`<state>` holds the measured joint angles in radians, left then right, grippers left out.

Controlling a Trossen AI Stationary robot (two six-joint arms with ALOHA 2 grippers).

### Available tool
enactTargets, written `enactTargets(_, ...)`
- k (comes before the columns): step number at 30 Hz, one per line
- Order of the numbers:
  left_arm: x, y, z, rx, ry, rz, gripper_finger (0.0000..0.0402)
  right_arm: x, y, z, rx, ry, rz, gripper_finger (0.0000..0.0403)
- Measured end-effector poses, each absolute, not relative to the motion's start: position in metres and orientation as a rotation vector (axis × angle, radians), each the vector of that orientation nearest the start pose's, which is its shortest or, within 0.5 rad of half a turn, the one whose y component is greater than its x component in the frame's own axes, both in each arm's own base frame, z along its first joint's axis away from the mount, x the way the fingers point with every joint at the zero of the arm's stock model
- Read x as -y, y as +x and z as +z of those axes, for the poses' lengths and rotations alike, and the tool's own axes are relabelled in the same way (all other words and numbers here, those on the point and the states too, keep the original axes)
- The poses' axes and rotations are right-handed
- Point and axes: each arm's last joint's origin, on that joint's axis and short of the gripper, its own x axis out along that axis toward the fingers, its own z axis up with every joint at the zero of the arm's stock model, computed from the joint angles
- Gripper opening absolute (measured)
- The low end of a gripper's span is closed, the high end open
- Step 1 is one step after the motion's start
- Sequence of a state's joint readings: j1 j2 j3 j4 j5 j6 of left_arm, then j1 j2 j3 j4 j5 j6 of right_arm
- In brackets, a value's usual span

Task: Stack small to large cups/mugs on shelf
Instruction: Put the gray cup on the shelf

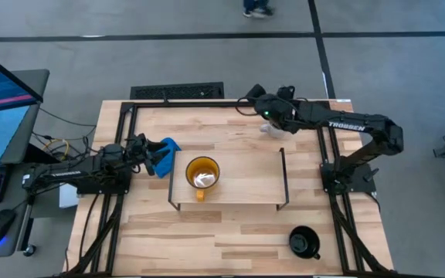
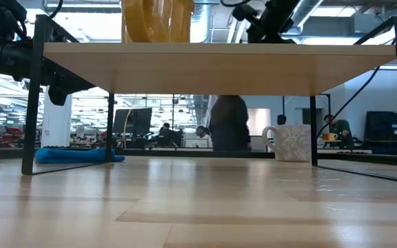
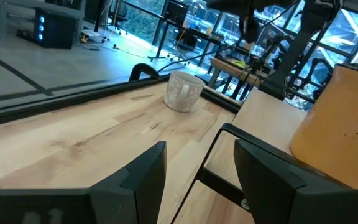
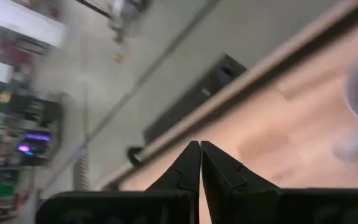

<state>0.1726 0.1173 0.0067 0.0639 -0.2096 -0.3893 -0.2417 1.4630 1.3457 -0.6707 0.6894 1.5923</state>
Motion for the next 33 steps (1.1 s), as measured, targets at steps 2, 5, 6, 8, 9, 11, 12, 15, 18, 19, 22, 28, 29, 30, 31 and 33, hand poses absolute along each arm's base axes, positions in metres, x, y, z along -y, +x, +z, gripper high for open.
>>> enactTargets(2, -0.024, 0.101, 0.162, 0.028, -0.383, 0.386, 0.0179, 0.088, 0.295, 0.329, 0.025, 1.257, -1.287, 0.0036)
enactTargets(5, -0.024, 0.101, 0.162, 0.028, -0.384, 0.387, 0.0179, 0.085, 0.295, 0.320, -0.054, 1.324, -1.324, 0.0036)
enactTargets(6, -0.024, 0.101, 0.162, 0.028, -0.384, 0.386, 0.0179, 0.085, 0.295, 0.316, -0.073, 1.344, -1.346, 0.0036)
enactTargets(8, -0.024, 0.101, 0.162, 0.027, -0.384, 0.385, 0.0179, 0.084, 0.295, 0.307, -0.127, 1.373, -1.398, 0.0036)
enactTargets(9, -0.024, 0.101, 0.162, 0.028, -0.384, 0.384, 0.0179, 0.084, 0.295, 0.303, -0.153, 1.383, -1.425, 0.0036)
enactTargets(11, -0.024, 0.101, 0.162, 0.032, -0.406, 0.384, 0.0179, 0.083, 0.297, 0.296, -0.200, 1.410, -1.448, 0.0036)
enactTargets(12, -0.024, 0.101, 0.162, 0.035, -0.424, 0.384, 0.0179, 0.083, 0.297, 0.293, -0.234, 1.423, -1.453, 0.0036)
enactTargets(15, -0.024, 0.101, 0.162, 0.044, -0.472, 0.383, 0.0179, 0.084, 0.304, 0.286, -0.284, 1.465, -1.432, 0.0036)
enactTargets(18, -0.024, 0.101, 0.162, 0.049, -0.496, 0.383, 0.0179, 0.085, 0.304, 0.285, -0.299, 1.476, -1.433, 0.0036)
enactTargets(19, -0.024, 0.101, 0.162, 0.050, -0.500, 0.383, 0.0179, 0.085, 0.304, 0.286, -0.295, 1.476, -1.432, 0.0036)
enactTargets(22, -0.024, 0.101, 0.162, 0.053, -0.518, 0.383, 0.0179, 0.085, 0.303, 0.286, -0.291, 1.470, -1.435, 0.0036)
enactTargets(28, -0.024, 0.101, 0.162, 0.055, -0.530, 0.383, 0.0179, 0.090, 0.301, 0.287, -0.272, 1.447, -1.449, 0.0036)
enactTargets(29, -0.024, 0.101, 0.162, 0.055, -0.530, 0.382, 0.0179, 0.092, 0.301, 0.287, -0.279, 1.437, -1.449, 0.0036)
enactTargets(30, -0.024, 0.101, 0.162, 0.055, -0.530, 0.383, 0.0179, 0.093, 0.301, 0.286, -0.283, 1.434, -1.453, 0.0036)
enactTargets(31, -0.024, 0.101, 0.162, 0.056, -0.531, 0.382, 0.0179, 0.094, 0.301, 0.285, -0.285, 1.435, -1.458, 0.0036)
enactTargets(33, -0.024, 0.101, 0.162, 0.055, -0.531, 0.382, 0.0179, 0.095, 0.300, 0.285, -0.281, 1.437, -1.462, 0.0036)
